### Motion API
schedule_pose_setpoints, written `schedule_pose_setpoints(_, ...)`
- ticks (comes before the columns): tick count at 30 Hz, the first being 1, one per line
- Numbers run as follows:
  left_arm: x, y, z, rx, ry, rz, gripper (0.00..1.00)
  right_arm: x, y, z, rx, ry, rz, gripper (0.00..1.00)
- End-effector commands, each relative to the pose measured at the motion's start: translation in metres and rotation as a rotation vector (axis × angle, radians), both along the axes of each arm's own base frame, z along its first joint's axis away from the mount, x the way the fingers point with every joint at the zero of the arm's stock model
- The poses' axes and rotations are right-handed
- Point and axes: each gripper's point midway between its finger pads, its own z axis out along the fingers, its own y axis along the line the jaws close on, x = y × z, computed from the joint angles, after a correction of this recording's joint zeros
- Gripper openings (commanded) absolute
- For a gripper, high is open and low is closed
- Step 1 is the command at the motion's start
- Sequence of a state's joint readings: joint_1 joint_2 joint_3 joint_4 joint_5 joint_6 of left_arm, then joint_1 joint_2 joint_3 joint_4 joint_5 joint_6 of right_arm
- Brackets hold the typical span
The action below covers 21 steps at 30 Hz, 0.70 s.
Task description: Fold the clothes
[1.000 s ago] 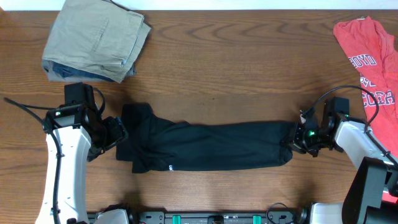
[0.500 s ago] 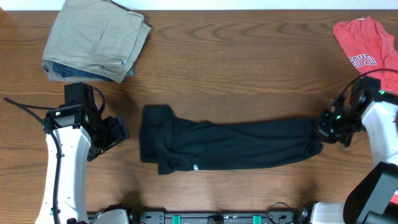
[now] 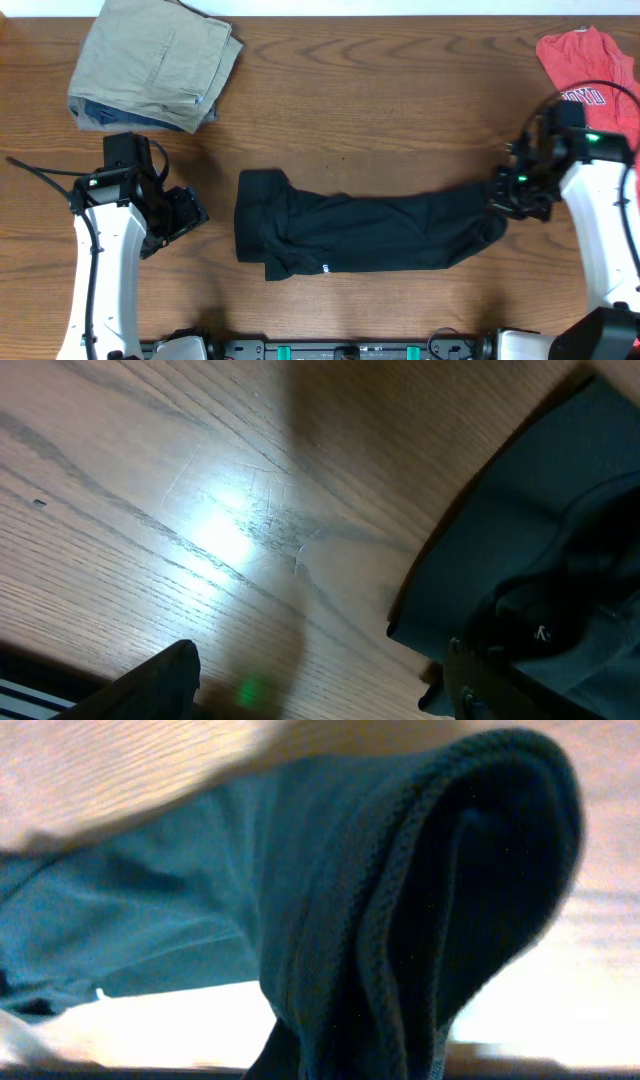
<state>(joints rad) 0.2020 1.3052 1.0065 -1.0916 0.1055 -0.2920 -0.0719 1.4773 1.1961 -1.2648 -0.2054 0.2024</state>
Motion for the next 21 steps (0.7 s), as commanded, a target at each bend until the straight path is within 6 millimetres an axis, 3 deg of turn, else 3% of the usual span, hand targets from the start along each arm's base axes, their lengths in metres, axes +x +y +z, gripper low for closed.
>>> schedule_pose_setpoints(1,-0.001,0.0,-0.001,-0.008,0.003,0.005,0.79,-0.003,0.027,-0.005,0.001,-0.006,0.085,0.01)
schedule_pose_setpoints(13,-0.002,-0.001,-0.002,-0.009,0.008,0.005,0.79,-0.026,0.116,-0.055,0.085,-0.027,0.254,0.01)
schedule_pose_setpoints(21,-0.002,-0.001,-0.002,-0.009,0.008,0.005,0.79,-0.027,0.15,-0.067,0.132,-0.08,0.262,0.01)
